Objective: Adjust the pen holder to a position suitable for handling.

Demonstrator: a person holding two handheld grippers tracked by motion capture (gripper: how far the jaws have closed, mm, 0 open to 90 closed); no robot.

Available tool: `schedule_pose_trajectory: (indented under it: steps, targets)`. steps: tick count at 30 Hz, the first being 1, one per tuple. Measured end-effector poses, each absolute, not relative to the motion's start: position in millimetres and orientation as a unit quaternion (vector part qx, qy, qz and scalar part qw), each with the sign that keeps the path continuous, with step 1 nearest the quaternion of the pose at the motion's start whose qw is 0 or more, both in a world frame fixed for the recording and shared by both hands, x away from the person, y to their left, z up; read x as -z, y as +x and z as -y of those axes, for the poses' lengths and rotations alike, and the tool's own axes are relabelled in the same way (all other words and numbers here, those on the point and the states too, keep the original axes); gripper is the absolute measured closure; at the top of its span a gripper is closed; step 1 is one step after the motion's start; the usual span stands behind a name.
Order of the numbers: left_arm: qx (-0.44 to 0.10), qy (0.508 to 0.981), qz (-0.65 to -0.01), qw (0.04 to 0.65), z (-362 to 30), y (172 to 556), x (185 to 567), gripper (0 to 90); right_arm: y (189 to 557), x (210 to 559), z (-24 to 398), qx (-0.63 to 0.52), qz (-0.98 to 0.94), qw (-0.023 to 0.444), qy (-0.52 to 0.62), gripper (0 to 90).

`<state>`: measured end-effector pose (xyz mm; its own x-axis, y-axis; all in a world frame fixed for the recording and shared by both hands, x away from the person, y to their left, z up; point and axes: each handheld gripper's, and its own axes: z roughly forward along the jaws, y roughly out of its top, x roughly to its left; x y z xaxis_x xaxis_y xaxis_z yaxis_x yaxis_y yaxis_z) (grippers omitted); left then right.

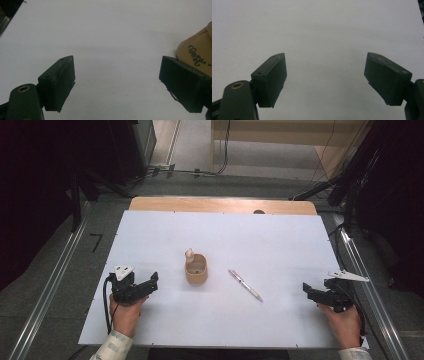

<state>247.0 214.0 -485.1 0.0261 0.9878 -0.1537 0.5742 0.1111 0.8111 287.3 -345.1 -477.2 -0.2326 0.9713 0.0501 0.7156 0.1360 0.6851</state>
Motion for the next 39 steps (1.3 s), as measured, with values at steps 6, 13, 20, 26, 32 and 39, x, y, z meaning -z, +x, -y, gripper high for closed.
schedule_pose_trajectory:
  steps: [6, 13, 20, 26, 32, 39]
  targets:
    - [-0.269, 0.614, -0.636, 0.383, -205.6, 250.2, 481.8, 13.7, 287.2, 477.7, 345.1, -0.303, -0.725, 0.210, 0.582, 17.0]
    - [-0.274, 0.621, -0.625, 0.386, -196.8, 252.6, 476.4, 14.0, 287.8, 478.6, 344.4, -0.301, -0.725, 0.208, 0.583, 17.0]
    - [-0.267, 0.627, -0.619, 0.390, -190.8, 256.0, 473.9, 14.1, 287.7, 478.7, 344.7, -0.300, -0.725, 0.209, 0.583, 17.0]
    - [-0.264, 0.631, -0.615, 0.393, -184.5, 258.0, 473.0, 14.9, 288.3, 479.2, 344.7, -0.299, -0.726, 0.209, 0.583, 17.0]
    - [-0.261, 0.636, -0.611, 0.393, -178.1, 260.5, 471.0, 15.3, 288.4, 479.8, 344.5, -0.298, -0.727, 0.207, 0.583, 17.0]
    - [-0.251, 0.642, -0.604, 0.399, -166.9, 264.8, 468.4, 15.7, 288.6, 480.1, 344.4, -0.298, -0.727, 0.207, 0.583, 17.0]
